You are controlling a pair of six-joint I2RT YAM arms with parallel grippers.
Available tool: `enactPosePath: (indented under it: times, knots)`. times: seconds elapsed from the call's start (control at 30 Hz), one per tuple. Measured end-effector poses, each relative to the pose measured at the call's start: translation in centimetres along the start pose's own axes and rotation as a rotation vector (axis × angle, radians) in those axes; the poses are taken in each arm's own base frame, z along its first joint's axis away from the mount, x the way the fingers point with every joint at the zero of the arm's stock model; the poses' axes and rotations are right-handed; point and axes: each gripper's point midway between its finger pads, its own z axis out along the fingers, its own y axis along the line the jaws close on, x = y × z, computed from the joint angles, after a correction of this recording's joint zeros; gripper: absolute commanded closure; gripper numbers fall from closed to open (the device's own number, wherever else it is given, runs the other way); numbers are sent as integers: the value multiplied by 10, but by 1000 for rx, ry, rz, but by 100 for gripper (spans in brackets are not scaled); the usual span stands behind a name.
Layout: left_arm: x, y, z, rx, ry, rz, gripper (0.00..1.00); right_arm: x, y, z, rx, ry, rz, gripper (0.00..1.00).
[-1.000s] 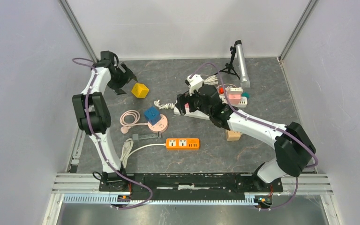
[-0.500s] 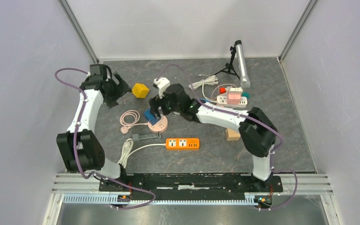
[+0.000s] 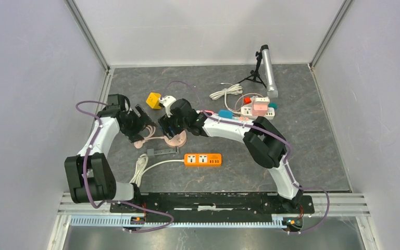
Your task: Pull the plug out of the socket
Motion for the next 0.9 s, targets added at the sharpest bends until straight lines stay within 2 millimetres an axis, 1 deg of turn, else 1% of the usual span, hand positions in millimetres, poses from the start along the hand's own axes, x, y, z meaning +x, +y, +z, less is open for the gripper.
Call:
enactPosePath:
  times: [0.07,0.17,0.2,0.27,0.3,0.33,0.43,0.53,0.6,0.7,0.77,0.8,0.9]
  knots:
    - [10,0,3,30,21,-10,19,2,-1,2,7,6,-8,23]
    - [26,-2,14,91,66,-39,26,3,-2,2,17,9,-20,30]
    - [32,-2,18,112,82,-52,26,3,-2,2,18,8,-25,34]
    - [43,0,25,139,113,-76,29,3,-1,2,24,6,-34,49]
    - [49,2,28,147,129,-89,29,3,-1,2,26,5,-39,59]
    - [53,3,30,155,142,-101,29,2,-1,2,29,2,-42,64]
    - [60,-1,36,206,161,-124,28,2,-2,2,55,-1,-35,72]
    - [66,-2,42,249,167,-155,30,2,-3,3,87,-12,-13,74]
    - [69,-3,46,265,177,-171,34,2,-3,2,102,-18,-1,76]
    - [71,-6,51,282,187,-167,40,2,-3,2,123,-21,17,81]
    - [70,-9,52,288,181,-153,42,2,-4,2,130,-23,30,80]
    - [71,-10,53,290,178,-143,44,2,-4,2,133,-23,35,78]
    - [71,-12,55,285,163,-124,49,2,-4,2,135,-22,44,61]
